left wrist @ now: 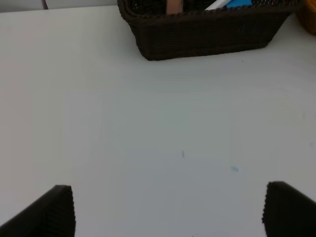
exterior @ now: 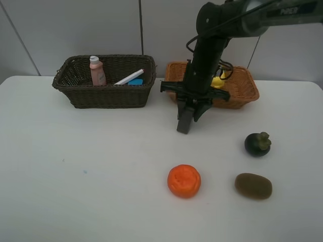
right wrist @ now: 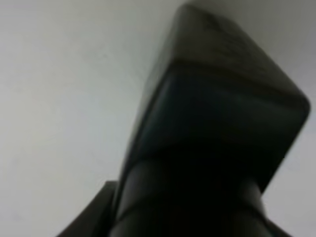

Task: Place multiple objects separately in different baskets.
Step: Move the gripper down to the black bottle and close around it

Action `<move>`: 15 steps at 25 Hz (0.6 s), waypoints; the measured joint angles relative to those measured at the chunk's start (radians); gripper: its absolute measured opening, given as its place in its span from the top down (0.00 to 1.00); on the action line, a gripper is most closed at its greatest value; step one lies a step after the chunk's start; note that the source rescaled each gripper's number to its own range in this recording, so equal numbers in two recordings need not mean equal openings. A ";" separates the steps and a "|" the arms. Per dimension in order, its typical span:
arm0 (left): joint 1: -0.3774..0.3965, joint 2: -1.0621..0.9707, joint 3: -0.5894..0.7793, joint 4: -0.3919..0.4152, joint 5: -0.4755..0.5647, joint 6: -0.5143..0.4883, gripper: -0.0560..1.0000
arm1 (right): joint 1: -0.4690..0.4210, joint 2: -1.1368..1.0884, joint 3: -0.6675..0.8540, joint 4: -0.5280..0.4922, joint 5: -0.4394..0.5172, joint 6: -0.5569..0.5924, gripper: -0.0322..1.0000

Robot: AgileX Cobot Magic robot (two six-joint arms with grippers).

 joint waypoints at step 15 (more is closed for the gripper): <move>0.000 0.000 0.000 0.000 0.000 0.000 0.00 | -0.001 -0.107 -0.102 -0.041 -0.004 -0.100 0.96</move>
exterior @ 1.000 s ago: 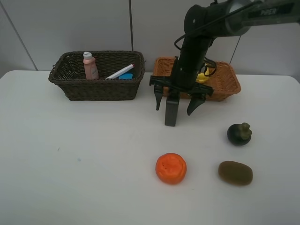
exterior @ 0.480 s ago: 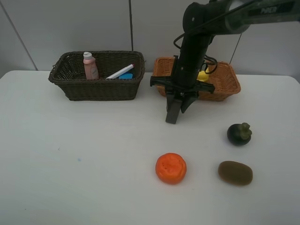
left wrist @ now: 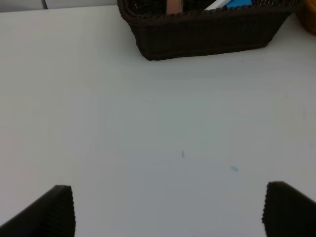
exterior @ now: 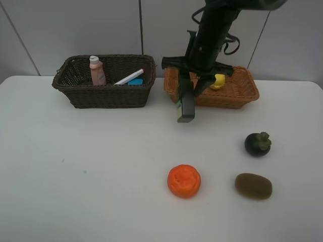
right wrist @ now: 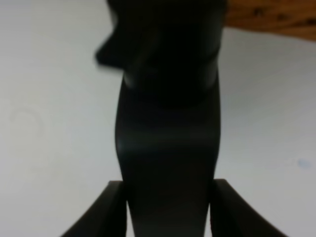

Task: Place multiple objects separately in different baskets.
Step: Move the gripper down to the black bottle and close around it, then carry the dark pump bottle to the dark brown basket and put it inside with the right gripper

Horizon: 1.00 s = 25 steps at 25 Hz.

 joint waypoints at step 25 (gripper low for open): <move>0.000 0.000 0.000 0.000 0.000 0.000 0.00 | 0.140 0.121 -0.231 0.027 -0.545 -0.121 0.97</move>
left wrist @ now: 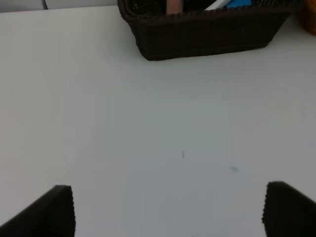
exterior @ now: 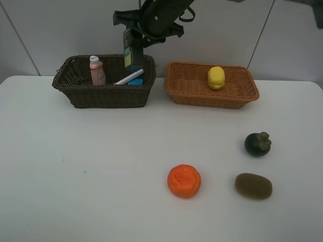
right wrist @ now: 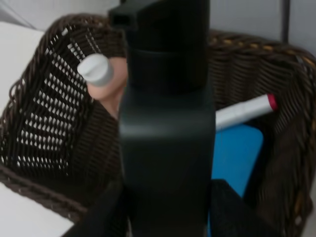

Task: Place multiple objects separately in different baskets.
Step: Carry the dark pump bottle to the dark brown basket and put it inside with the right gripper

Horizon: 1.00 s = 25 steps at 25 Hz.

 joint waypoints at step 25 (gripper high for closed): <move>0.000 0.000 0.000 0.000 0.000 0.000 0.00 | 0.015 0.060 0.000 -0.066 -0.055 -0.003 0.01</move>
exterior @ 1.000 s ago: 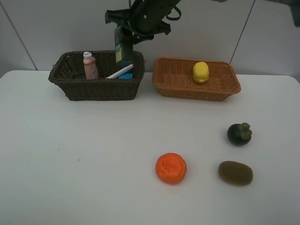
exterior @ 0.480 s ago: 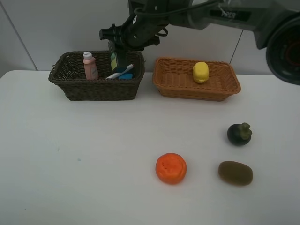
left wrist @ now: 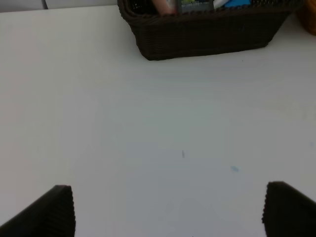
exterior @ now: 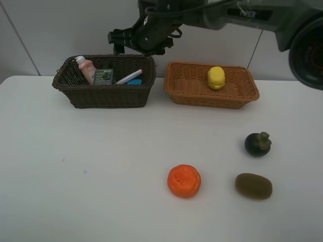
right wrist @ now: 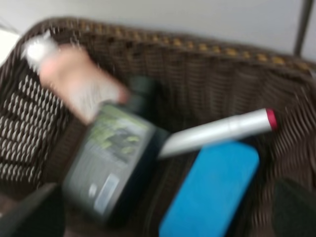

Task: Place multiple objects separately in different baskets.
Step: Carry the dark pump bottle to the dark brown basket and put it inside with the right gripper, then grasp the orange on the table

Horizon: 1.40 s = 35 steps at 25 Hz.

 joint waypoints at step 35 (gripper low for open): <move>0.000 0.000 0.000 0.000 0.000 0.000 0.00 | 0.174 -0.415 0.887 0.047 0.437 -0.027 0.00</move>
